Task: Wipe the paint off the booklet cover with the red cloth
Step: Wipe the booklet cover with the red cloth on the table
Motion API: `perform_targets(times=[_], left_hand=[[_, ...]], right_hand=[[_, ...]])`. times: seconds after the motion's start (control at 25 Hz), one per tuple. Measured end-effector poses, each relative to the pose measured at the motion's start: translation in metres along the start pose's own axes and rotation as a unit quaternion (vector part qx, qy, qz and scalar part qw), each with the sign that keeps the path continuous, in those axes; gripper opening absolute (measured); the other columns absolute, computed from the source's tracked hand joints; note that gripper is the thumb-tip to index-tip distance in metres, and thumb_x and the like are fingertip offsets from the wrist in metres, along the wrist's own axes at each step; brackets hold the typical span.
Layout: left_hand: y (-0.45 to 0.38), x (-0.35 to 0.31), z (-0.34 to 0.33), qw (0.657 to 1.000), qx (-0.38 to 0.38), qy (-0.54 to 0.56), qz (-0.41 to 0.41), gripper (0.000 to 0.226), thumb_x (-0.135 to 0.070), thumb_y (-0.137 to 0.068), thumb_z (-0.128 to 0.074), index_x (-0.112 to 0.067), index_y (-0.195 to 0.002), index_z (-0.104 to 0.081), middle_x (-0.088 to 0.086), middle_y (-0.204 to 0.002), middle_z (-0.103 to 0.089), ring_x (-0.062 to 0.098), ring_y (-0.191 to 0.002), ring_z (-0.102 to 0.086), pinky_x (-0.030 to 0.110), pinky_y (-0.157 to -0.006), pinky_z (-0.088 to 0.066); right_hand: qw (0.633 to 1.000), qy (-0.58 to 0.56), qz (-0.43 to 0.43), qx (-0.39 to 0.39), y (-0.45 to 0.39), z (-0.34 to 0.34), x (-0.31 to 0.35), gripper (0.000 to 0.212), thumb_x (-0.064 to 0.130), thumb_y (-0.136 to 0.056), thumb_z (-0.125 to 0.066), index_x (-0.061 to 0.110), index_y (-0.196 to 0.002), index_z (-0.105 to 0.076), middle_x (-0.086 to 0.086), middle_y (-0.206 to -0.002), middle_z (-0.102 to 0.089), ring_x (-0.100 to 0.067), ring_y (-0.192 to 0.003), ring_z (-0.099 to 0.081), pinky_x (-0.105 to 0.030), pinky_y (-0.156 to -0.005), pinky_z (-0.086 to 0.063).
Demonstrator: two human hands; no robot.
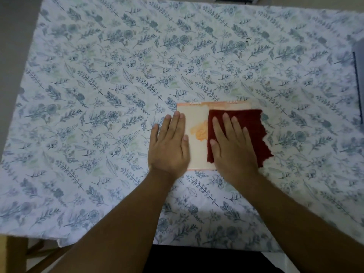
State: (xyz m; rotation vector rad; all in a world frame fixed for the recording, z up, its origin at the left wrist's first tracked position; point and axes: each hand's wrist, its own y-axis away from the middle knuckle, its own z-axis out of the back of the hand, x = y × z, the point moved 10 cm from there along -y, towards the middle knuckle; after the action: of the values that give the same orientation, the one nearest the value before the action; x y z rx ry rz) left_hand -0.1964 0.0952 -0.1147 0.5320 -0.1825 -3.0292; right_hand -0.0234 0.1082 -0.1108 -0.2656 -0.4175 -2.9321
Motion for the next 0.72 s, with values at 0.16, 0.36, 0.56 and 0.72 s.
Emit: perform_targets(times=[0.16, 0.36, 0.56, 0.72], left_hand=[[0.0, 0.001, 0.001, 1.0, -0.007, 0.007, 0.001, 0.059, -0.037, -0.106, -0.021, -0.023, -0.163, -0.014, -0.006, -0.171, -0.014, 0.014, -0.157, -0.004, 0.043, -0.127, -0.002], [0.0, -0.001, 0.003, 1.0, -0.008, 0.007, 0.002, 0.059, -0.036, -0.106, -0.022, -0.022, -0.163, -0.015, -0.005, -0.171, -0.016, 0.015, -0.157, -0.005, 0.044, -0.127, -0.003], [0.001, -0.001, 0.002, 1.0, 0.0, 0.01, 0.002, 0.059, -0.037, -0.106, -0.02, -0.022, -0.163, -0.014, -0.004, -0.171, -0.015, 0.015, -0.157, -0.005, 0.045, -0.127, -0.003], [0.001, -0.004, 0.005, 1.0, -0.003, 0.005, 0.009, 0.059, -0.036, -0.106, -0.021, -0.021, -0.163, -0.013, -0.004, -0.171, -0.014, 0.015, -0.158, -0.004, 0.045, -0.127, -0.004]], right_hand=[[0.999, 0.029, 0.023, 0.025, 0.038, -0.013, 0.004, 0.062, 0.046, -0.104, -0.019, 0.027, -0.161, -0.004, -0.005, -0.169, -0.004, -0.023, -0.155, 0.001, -0.048, -0.124, -0.003], [1.0, 0.005, 0.006, 0.003, 0.011, -0.004, 0.023, 0.061, 0.043, -0.105, -0.021, 0.027, -0.161, -0.004, -0.004, -0.17, -0.003, -0.023, -0.155, 0.002, -0.05, -0.123, -0.004], [1.0, -0.005, 0.015, 0.014, 0.017, -0.013, 0.035, 0.059, 0.043, -0.104, -0.021, 0.03, -0.16, -0.007, -0.001, -0.17, -0.005, -0.022, -0.155, 0.001, -0.048, -0.123, -0.001], [1.0, 0.008, 0.024, 0.005, 0.015, -0.01, 0.046, 0.059, 0.042, -0.105, -0.021, 0.03, -0.16, -0.005, -0.001, -0.17, -0.003, -0.021, -0.155, 0.003, -0.048, -0.124, -0.002]])
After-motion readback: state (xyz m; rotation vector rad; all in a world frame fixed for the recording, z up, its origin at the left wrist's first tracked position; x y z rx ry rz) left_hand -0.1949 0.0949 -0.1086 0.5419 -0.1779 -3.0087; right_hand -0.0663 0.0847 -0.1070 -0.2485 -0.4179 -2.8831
